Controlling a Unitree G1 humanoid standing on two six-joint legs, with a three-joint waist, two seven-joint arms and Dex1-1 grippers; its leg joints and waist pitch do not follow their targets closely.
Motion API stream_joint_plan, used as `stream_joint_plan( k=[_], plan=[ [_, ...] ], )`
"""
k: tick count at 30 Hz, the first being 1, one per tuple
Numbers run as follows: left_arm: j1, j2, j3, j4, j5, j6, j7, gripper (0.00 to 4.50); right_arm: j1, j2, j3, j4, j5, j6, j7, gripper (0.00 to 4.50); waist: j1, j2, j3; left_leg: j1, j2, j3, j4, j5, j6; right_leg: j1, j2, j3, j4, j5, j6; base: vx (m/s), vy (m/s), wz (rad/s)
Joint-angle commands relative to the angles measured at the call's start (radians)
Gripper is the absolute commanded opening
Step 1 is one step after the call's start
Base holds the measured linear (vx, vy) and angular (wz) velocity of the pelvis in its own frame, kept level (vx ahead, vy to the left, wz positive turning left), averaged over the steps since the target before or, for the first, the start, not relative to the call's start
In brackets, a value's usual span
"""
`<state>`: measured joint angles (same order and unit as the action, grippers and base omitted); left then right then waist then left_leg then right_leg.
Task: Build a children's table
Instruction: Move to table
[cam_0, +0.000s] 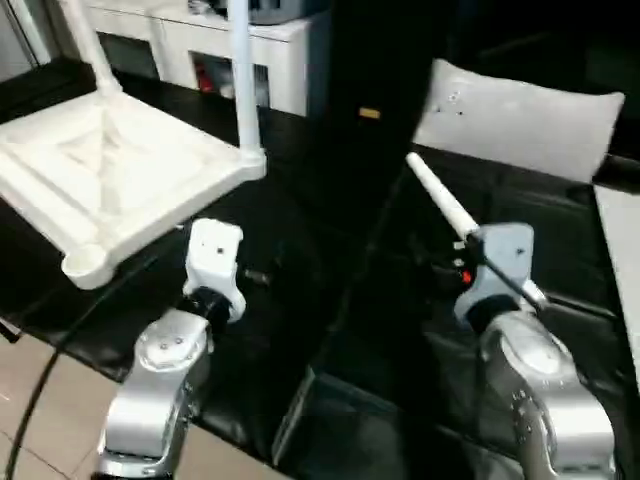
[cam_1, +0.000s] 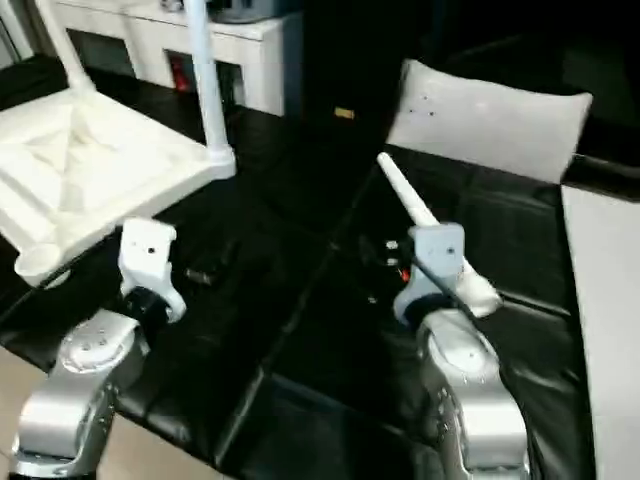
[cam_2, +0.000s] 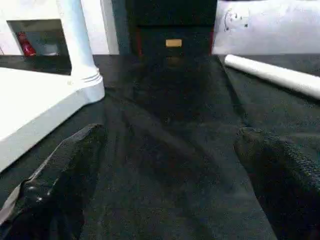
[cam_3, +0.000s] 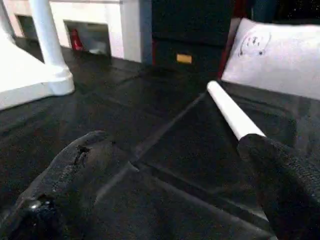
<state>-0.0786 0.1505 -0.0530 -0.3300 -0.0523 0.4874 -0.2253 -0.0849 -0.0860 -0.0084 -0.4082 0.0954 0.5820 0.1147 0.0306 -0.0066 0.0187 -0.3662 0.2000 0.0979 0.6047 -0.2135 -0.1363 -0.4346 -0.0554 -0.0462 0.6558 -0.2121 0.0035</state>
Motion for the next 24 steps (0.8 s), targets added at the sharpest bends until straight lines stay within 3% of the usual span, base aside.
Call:
stream_joint_plan(
  k=[1,2,3,4,5,8,10,11,12,15,17,18,19,24],
  plan=[
    [-0.003,0.015,-0.017,-0.018,-0.004,0.020,-0.035,4.47,-0.048,-0.035,-0.011,0.030,-0.035,0.042,-0.020,4.50,-0.004,0.002,-0.029,-0.018,-0.019,0.034,-0.066,-0.212,-0.016,0.059,-0.028,0.031,-0.132,-0.438,0.072,-0.067,0.051,-0.01],
    [-0.003,0.021,-0.024,-0.027,-0.020,0.027,-0.055,4.47,-0.074,-0.058,-0.023,0.052,-0.044,0.076,-0.027,4.50,-0.008,0.004,-0.029,-0.011,-0.011,0.028,-0.076,-0.245,-0.019,0.059,-0.024,0.029,-0.127,-0.405,0.030,-0.067,0.051,-0.01],
    [-0.004,0.033,-0.035,-0.034,-0.032,0.030,-0.079,4.47,-0.098,-0.073,-0.040,0.073,-0.044,0.115,-0.033,4.50,-0.010,0.004,-0.026,-0.010,-0.008,0.027,-0.079,-0.265,-0.019,0.058,-0.022,0.030,-0.127,-0.390,0.015,-0.056,0.069,0.00],
    [-0.005,0.045,-0.044,-0.042,-0.046,0.039,-0.099,4.47,-0.113,-0.079,-0.061,0.088,-0.032,0.134,-0.031,4.50,-0.011,0.012,-0.022,0.003,-0.005,0.027,-0.083,-0.323,-0.018,0.052,-0.022,0.032,-0.130,-0.388,-0.015,-0.044,0.067,0.05],
    [-0.005,0.053,-0.049,-0.047,-0.056,0.045,-0.114,4.47,-0.123,-0.082,-0.075,0.099,-0.023,0.144,-0.030,4.50,-0.013,0.013,-0.022,0.009,-0.004,0.028,-0.083,-0.360,-0.012,0.052,-0.025,0.033,-0.133,-0.384,-0.033,-0.044,0.067,0.05],
    [-0.016,0.095,-0.069,-0.071,-0.106,0.072,-0.197,4.47,-0.166,-0.145,-0.111,0.172,-0.016,0.140,0.003,4.50,-0.012,0.015,-0.026,0.002,0.000,0.033,-0.088,-0.321,-0.004,0.064,-0.031,0.035,-0.128,-0.299,-0.068,-0.009,0.018,0.02],
    [-0.034,0.125,-0.081,-0.076,-0.132,0.092,-0.260,4.47,-0.201,-0.207,-0.134,0.253,-0.010,0.151,0.040,4.50,-0.011,0.014,-0.027,0.006,-0.005,0.041,-0.081,-0.313,-0.002,0.060,-0.032,0.039,-0.129,-0.301,-0.073,0.000,0.000,0.00],
    [-0.046,0.140,-0.085,-0.073,-0.149,0.104,-0.297,4.47,-0.227,-0.249,-0.143,0.321,-0.006,0.147,0.070,4.50,-0.010,0.023,-0.029,0.005,-0.006,0.039,-0.081,-0.309,-0.002,0.062,-0.032,0.039,-0.126,-0.298,-0.077,0.000,0.000,0.00],
    [-0.048,0.143,-0.086,-0.072,-0.152,0.107,-0.303,4.47,-0.232,-0.257,-0.144,0.334,-0.006,0.146,0.076,4.50,-0.012,0.016,-0.028,0.004,-0.006,0.040,-0.080,-0.313,-0.001,0.063,-0.032,0.038,-0.129,-0.307,-0.079,0.000,0.000,0.00],
    [-0.065,0.171,-0.086,-0.065,-0.168,0.121,-0.333,4.47,-0.285,-0.316,-0.130,0.455,-0.006,0.137,0.142,4.50,-0.010,0.007,-0.031,-0.009,-0.012,0.048,-0.071,-0.242,0.019,0.073,-0.036,0.042,-0.129,-0.275,-0.099,0.000,0.000,0.00],
    [-0.074,0.187,-0.085,-0.078,-0.208,0.147,-0.369,4.47,-0.342,-0.353,-0.119,0.567,-0.006,0.112,0.199,4.50,-0.014,0.011,-0.038,-0.014,-0.012,0.049,-0.067,-0.172,0.024,0.080,-0.035,0.041,-0.117,-0.209,-0.132,0.000,0.000,0.00],
    [-0.077,0.197,-0.087,-0.087,-0.226,0.163,-0.388,4.47,-0.377,-0.375,-0.104,0.636,-0.014,0.090,0.228,4.50,-0.015,0.011,-0.039,-0.015,-0.012,0.049,-0.065,-0.166,0.024,0.081,-0.037,0.039,-0.116,-0.200,-0.142,0.000,0.000,0.00],
    [-0.080,0.210,-0.091,-0.095,-0.241,0.175,-0.407,4.47,-0.412,-0.397,-0.086,0.704,-0.024,0.067,0.257,4.50,-0.023,0.004,-0.040,-0.016,-0.014,0.052,-0.061,-0.160,0.036,0.082,-0.034,0.036,-0.114,-0.195,-0.165,0.000,0.000,0.00],
    [-0.083,0.248,-0.107,-0.120,-0.281,0.213,-0.469,4.47,-0.523,-0.419,-0.059,0.923,-0.022,0.005,0.361,4.50,-0.031,0.005,-0.035,-0.013,-0.010,0.056,-0.059,-0.200,0.052,0.073,-0.035,0.031,-0.120,-0.271,-0.183,0.000,0.000,0.00]
  ],
)
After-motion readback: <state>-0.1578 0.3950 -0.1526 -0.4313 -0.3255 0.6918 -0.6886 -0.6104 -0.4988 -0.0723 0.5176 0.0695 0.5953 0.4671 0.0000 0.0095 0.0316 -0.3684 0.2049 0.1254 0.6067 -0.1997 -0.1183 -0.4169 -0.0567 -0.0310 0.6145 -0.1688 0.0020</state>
